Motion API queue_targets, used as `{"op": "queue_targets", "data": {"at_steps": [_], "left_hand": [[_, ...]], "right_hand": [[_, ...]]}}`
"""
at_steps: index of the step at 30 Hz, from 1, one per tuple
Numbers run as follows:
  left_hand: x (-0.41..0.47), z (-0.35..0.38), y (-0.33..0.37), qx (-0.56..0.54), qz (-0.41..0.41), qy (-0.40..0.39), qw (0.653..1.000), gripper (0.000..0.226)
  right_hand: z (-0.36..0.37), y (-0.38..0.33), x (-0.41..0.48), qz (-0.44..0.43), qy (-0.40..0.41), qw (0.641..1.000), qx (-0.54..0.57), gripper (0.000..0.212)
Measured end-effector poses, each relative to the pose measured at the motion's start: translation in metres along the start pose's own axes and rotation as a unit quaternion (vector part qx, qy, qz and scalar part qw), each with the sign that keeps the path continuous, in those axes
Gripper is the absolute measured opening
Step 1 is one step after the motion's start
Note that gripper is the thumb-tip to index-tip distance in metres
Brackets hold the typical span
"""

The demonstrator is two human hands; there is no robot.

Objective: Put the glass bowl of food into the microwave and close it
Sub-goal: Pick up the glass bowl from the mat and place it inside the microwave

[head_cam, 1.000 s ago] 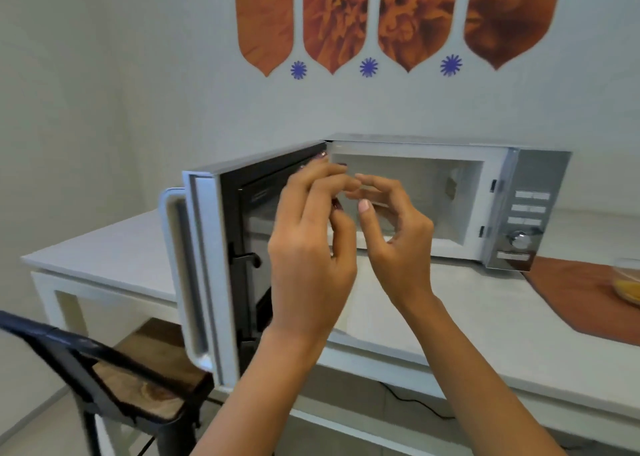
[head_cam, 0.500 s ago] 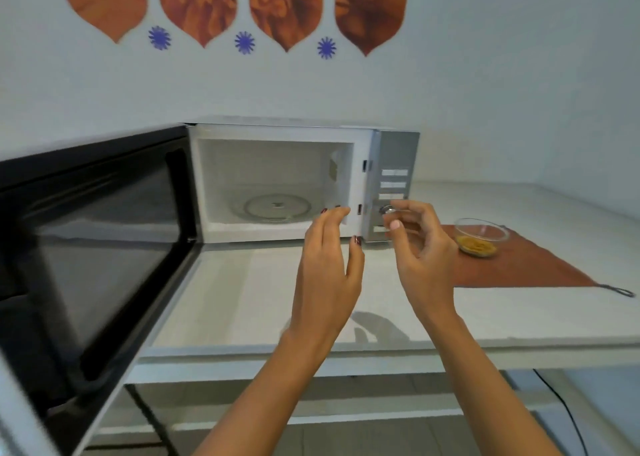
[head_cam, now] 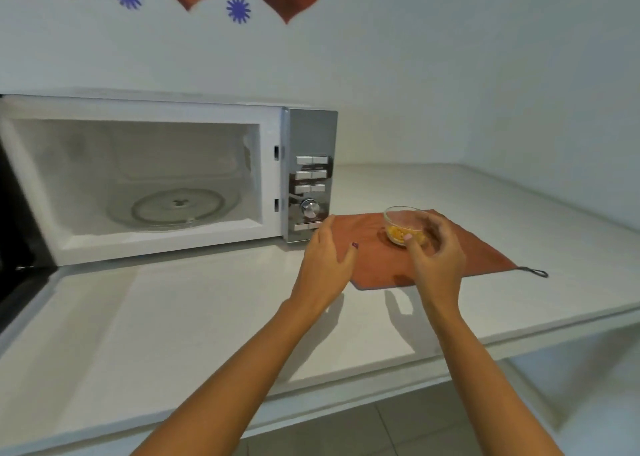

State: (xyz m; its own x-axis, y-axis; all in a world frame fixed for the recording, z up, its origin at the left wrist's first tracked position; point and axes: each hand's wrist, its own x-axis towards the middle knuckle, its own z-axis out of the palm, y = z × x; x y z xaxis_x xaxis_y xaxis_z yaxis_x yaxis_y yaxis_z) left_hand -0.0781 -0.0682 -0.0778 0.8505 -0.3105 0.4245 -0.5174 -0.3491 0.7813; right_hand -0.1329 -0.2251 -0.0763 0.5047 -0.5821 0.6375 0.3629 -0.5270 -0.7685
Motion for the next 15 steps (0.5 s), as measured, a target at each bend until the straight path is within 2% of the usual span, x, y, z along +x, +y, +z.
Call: {"op": "queue_targets", "data": {"at_steps": [4, 7, 12, 15], "left_hand": [[0.04, 0.025, -0.002, -0.081, -0.052, -0.06, 0.994, 0.063], [0.062, 0.043, -0.001, -0.193, -0.076, -0.12, 0.971, 0.075], [0.098, 0.078, -0.013, -0.223, -0.062, -0.187, 0.955, 0.091], [0.114, 0.099, -0.025, -0.211, -0.042, -0.202, 0.956, 0.09]], "right_hand": [[-0.009, 0.043, 0.037, 0.063, -0.01, 0.998, -0.028, 0.06], [-0.015, 0.067, 0.06, 0.13, -0.08, 0.988, 0.005, 0.083], [-0.022, 0.103, 0.086, 0.199, -0.181, 0.96, 0.08, 0.107], [-0.026, 0.12, 0.099, 0.21, -0.224, 0.943, 0.125, 0.106]]}}
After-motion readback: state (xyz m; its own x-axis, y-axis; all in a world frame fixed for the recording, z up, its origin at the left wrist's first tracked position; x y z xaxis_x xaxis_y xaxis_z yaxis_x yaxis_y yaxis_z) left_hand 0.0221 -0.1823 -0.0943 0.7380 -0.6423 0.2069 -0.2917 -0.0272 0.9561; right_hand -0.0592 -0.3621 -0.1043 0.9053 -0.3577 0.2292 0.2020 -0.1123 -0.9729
